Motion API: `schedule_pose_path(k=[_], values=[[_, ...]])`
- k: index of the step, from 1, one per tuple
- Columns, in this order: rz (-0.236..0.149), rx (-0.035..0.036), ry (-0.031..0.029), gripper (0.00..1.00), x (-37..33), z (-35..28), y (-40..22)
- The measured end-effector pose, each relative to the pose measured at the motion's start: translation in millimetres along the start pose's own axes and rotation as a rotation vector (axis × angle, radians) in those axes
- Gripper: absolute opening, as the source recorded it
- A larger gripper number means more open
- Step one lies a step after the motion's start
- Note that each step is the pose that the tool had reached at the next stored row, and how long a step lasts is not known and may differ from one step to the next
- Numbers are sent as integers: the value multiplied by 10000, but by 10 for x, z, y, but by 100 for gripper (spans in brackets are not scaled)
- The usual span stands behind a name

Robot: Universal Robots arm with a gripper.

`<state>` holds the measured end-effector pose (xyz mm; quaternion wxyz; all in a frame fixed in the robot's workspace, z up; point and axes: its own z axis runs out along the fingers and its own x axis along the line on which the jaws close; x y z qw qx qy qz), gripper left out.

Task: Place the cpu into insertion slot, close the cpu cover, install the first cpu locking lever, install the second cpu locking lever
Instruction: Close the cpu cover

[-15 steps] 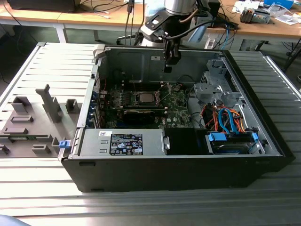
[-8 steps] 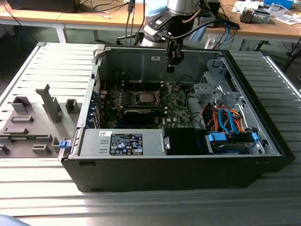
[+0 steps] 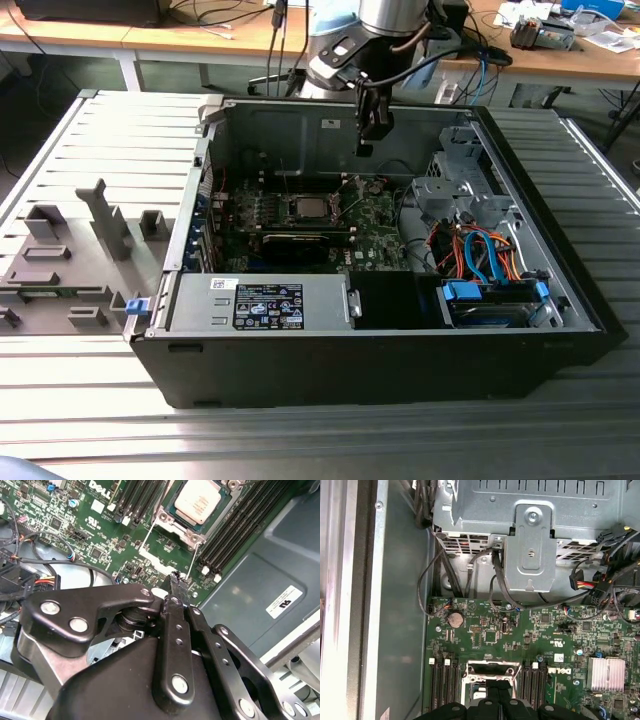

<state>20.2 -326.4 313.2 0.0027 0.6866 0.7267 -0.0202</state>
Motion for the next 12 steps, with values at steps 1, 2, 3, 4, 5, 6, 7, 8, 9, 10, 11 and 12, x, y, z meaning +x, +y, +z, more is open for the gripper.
schedule_pose_path(k=[1, 2, 3, 4, 5, 6, 7, 8, 9, 10, 11, 12], values=[[-2, -4, 62, 11, -6, 5, 0], [-4, -13, 201, 11, -15, 10, 1], [-6, -17, 253, 11, -17, 11, 1], [-5, -16, 253, 11, -17, 11, 1], [-4, -16, 254, 11, -17, 11, 2], [-6, -16, 254, 11, -17, 11, 3], [-6, -15, 253, 11, -17, 11, 3], [-6, -15, 253, 11, -17, 11, 4], [-6, -16, 253, 11, -17, 11, 4], [-6, -16, 253, 11, -17, 11, 4], [-6, -15, 253, 11, -17, 11, 5], [-6, -15, 254, 11, -17, 11, 5]])
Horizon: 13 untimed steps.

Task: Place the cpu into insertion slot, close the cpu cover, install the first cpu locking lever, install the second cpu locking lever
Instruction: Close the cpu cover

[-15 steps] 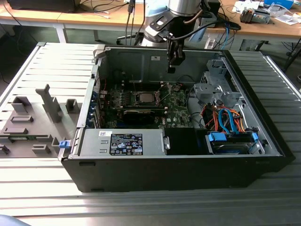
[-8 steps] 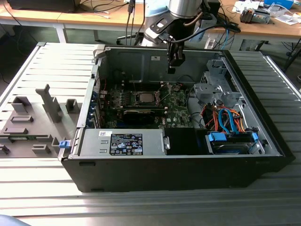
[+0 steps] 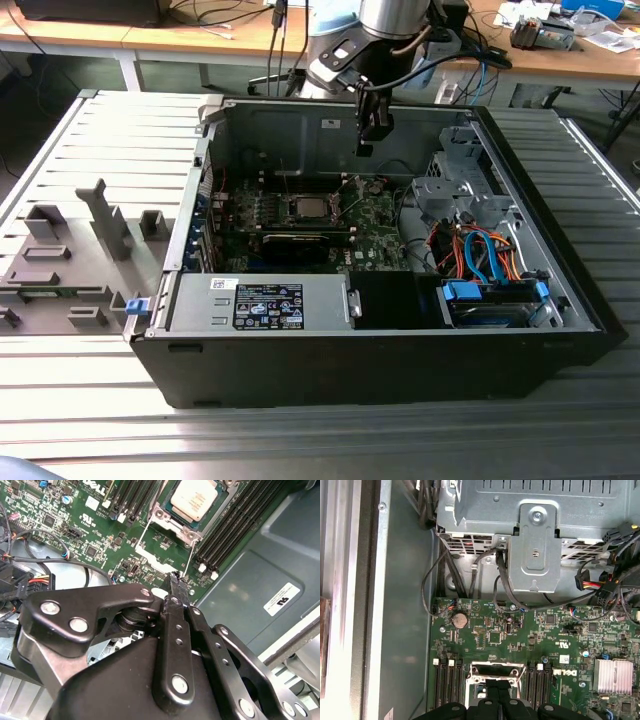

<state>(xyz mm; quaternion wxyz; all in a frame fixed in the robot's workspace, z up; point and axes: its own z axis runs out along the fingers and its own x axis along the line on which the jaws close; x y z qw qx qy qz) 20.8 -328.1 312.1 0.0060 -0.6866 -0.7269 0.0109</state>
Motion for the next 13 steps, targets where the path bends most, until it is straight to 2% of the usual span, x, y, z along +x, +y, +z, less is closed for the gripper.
schedule_pose_path(k=[6, 9, 11, 13], values=[[-2, 1, -2, 11, -1, 0, 5], [0, 0, 0, 11, -3, 4, 47], [-1, 1, 21, 11, -6, 13, 85], [-1, 1, 22, 11, -7, 17, 98]])
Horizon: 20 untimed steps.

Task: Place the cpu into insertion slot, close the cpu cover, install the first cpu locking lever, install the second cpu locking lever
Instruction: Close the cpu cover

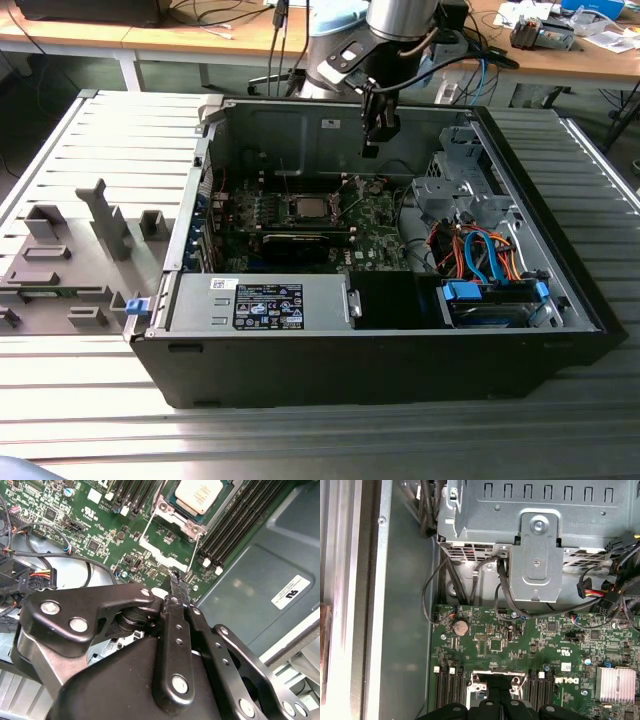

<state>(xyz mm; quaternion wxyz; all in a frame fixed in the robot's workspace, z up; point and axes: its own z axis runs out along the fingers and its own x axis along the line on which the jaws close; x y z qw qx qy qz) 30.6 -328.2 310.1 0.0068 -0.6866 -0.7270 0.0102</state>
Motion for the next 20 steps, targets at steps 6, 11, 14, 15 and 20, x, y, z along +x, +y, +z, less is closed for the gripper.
schedule_pose_path(k=[6, 11, 14, 15, 20], values=[[0, 0, 0, 11, -2, 14, 36], [0, -1, 0, 11, -4, 20, 61], [1, 0, 0, 11, -5, 24, 83], [0, 0, 0, 11, -5, 25, 89], [1, 0, 0, 11, -7, 31, 125]])
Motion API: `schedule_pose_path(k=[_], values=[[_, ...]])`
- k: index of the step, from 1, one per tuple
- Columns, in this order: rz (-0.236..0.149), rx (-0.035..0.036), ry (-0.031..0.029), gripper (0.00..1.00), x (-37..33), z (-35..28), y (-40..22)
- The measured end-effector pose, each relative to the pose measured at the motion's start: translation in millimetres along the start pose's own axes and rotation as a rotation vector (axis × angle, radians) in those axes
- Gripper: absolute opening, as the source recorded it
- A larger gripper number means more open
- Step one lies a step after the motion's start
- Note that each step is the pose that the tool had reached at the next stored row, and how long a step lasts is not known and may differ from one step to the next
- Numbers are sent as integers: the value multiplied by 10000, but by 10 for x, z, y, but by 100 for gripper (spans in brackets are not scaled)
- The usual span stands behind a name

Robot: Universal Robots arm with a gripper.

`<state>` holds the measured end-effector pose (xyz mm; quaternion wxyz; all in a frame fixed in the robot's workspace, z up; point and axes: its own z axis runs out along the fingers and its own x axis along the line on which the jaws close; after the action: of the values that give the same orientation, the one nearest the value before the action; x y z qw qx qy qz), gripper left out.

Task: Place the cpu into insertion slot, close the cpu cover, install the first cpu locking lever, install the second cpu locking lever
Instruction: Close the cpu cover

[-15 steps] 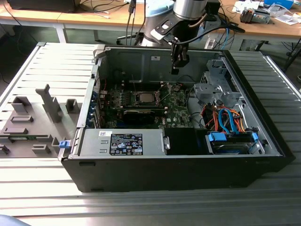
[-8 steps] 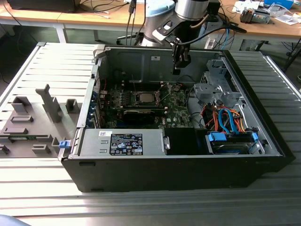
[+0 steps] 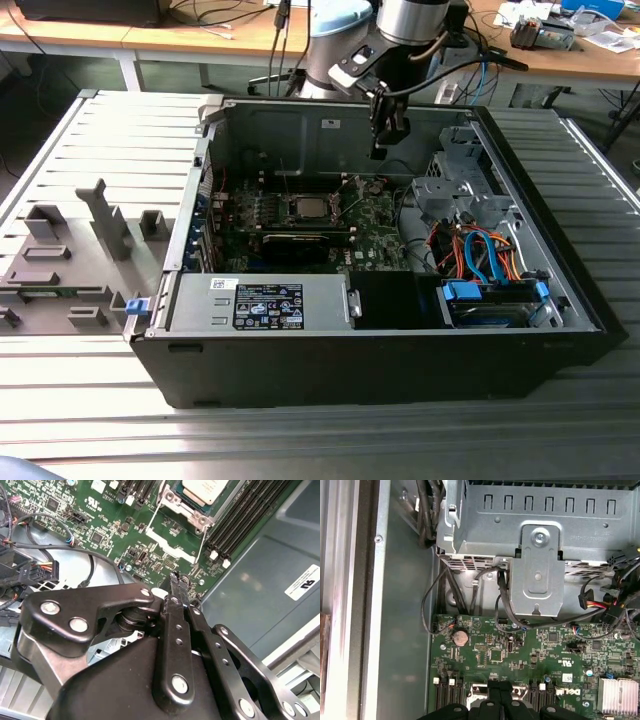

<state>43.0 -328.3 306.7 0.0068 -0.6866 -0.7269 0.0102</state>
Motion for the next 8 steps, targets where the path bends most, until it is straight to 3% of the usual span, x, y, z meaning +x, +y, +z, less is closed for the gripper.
schedule_pose_path(k=[8], values=[[0, 0, 0, 11, -4, 8, 62]])
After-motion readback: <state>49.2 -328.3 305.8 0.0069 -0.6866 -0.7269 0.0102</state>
